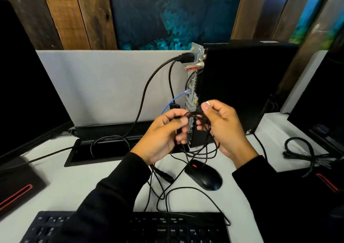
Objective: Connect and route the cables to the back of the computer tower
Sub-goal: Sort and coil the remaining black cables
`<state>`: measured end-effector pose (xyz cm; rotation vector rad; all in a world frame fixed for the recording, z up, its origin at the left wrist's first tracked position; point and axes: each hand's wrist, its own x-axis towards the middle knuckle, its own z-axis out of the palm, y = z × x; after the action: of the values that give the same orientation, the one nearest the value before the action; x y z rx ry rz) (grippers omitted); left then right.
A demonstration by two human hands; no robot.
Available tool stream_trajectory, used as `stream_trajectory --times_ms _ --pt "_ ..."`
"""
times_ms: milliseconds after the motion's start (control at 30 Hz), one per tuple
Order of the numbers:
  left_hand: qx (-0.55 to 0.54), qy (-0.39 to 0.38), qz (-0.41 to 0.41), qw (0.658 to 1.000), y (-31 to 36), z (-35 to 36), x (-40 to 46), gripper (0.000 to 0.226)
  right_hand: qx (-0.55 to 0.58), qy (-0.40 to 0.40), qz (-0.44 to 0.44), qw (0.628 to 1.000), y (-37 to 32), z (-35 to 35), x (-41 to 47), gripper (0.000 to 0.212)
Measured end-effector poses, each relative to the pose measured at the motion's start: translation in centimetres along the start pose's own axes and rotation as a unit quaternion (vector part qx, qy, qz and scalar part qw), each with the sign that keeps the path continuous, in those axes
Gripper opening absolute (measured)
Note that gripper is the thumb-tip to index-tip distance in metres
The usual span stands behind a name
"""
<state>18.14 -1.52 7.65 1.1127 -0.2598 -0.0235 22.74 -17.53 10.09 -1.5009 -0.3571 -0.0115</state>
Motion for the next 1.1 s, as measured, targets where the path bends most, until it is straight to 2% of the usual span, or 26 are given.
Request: stream_trajectory --times_ms 67,167,267,433,600,667,700,767,900,967,1100 --pt "0.059 0.004 0.014 0.998 -0.9 -0.3 -0.8 0.026 0.081 0.005 0.064 0.995 -0.2 -0.4 -0.5 0.022" --pt "0.075 0.03 0.042 0.996 -2.8 -0.3 -2.2 0.023 0.168 -0.009 0.142 0.975 -0.1 -1.3 -1.6 0.021" --pt "0.044 0.062 0.061 0.995 -4.0 0.4 -3.0 0.023 0.175 0.0 0.198 0.964 0.9 -1.7 -2.9 0.017" --pt "0.148 0.154 0.092 0.973 -5.7 1.3 -3.1 0.029 0.186 -0.008 0.242 0.952 3.2 -2.0 -4.3 0.019" --pt "0.214 0.214 0.121 0.945 -7.4 0.7 -3.4 0.023 0.003 -0.001 0.189 0.982 4.2 -1.9 -3.9 0.042" --pt "0.215 0.228 0.121 0.942 -8.3 0.5 -3.6 0.019 -0.098 -0.037 0.133 0.986 4.6 -2.1 -3.8 0.057" --pt "0.208 0.23 0.117 0.943 -8.7 0.4 -3.8 0.016 -0.128 -0.066 0.111 0.983 4.9 -2.2 -3.9 0.056" --pt "0.192 0.225 0.113 0.948 -8.9 0.2 -4.1 0.01 -0.139 -0.101 0.097 0.98 5.4 -2.3 -3.9 0.038" --pt "0.2 0.204 0.096 0.953 -8.9 -0.1 -4.2 0.012 -0.222 -0.094 0.092 0.966 6.2 -2.4 -3.8 0.01" --pt "0.206 0.202 0.086 0.954 -9.1 -0.4 -4.2 0.007 -0.19 -0.101 0.11 0.97 6.4 -2.6 -3.9 0.006" --pt "0.188 0.22 0.098 0.952 -9.1 -1.0 -4.3 0.009 0.017 -0.142 0.175 0.974 5.8 -2.3 -4.4 0.027"
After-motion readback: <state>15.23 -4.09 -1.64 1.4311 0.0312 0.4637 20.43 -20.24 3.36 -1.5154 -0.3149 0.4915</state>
